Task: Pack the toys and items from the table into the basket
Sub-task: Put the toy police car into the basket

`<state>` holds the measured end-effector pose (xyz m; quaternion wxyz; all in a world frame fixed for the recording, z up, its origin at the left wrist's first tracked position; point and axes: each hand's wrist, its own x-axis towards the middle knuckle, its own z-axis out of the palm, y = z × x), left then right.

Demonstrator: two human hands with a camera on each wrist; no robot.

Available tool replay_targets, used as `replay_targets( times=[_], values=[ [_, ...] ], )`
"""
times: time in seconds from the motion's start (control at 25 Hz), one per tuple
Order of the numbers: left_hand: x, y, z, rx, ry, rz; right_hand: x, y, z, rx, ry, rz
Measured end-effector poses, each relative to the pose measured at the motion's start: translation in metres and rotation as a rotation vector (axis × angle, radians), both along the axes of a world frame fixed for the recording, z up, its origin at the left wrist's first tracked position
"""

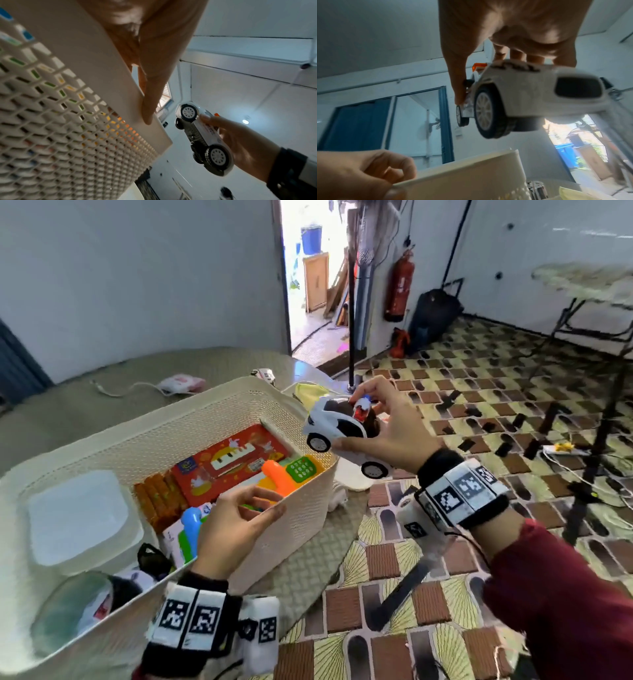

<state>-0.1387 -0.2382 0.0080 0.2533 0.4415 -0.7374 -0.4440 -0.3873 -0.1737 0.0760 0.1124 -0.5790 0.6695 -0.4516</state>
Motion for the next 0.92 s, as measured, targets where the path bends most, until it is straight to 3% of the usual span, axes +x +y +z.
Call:
replay_targets(
  times=[0.2,0.48,0.92],
  values=[
    [-0.004,0.009,0.008,0.04,-0.024,0.115,-0.016,-0.041,0.025,0.047,0.165,0.291],
    [-0.003,0.008,0.01,0.038,-0.039,0.167,0.011,-0.12,0.05,0.049,0.371,0.678],
    [-0.013,0.01,0.019,0.144,-0.025,0.225,0.072,-0.229,0.014,0.166,0.502,1.102]
  ],
)
